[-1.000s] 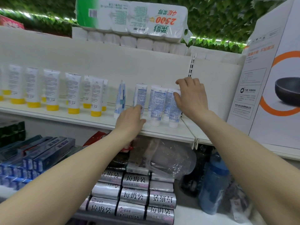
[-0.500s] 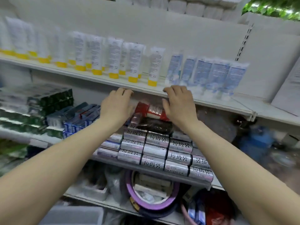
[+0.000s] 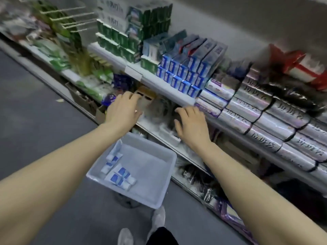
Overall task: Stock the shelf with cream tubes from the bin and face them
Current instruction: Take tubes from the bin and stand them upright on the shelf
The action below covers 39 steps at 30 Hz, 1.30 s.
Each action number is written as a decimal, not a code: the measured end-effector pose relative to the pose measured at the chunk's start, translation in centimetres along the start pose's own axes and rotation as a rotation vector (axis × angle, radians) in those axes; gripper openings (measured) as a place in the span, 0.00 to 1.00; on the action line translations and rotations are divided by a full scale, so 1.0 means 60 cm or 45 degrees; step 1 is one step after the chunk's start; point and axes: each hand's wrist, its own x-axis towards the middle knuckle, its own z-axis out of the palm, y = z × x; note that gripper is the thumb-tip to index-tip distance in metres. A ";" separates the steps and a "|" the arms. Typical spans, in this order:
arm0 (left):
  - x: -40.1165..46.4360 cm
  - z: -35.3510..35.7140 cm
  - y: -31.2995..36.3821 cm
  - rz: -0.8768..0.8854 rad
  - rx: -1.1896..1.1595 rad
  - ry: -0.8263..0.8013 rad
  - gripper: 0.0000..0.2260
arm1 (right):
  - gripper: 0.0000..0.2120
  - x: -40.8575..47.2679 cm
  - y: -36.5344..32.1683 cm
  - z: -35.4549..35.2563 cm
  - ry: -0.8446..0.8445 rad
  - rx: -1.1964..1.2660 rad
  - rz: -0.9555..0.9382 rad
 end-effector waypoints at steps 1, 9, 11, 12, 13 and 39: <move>-0.015 0.020 -0.024 -0.054 -0.012 -0.028 0.20 | 0.15 0.001 -0.020 0.030 -0.036 0.032 -0.016; -0.148 0.202 -0.167 -0.489 -0.147 -0.339 0.20 | 0.15 -0.012 -0.126 0.271 -0.394 0.310 -0.049; -0.177 0.247 -0.188 -0.595 -0.177 -0.410 0.20 | 0.15 -0.024 -0.143 0.330 -0.481 0.361 -0.040; -0.190 0.270 -0.198 -0.627 -0.183 -0.443 0.20 | 0.15 -0.032 -0.151 0.360 -0.528 0.385 -0.035; -0.201 0.293 -0.208 -0.650 -0.186 -0.470 0.21 | 0.15 -0.040 -0.159 0.388 -0.582 0.403 -0.034; -0.162 0.679 -0.304 -0.553 0.141 -0.561 0.16 | 0.26 -0.138 -0.258 0.758 -1.231 0.541 -0.054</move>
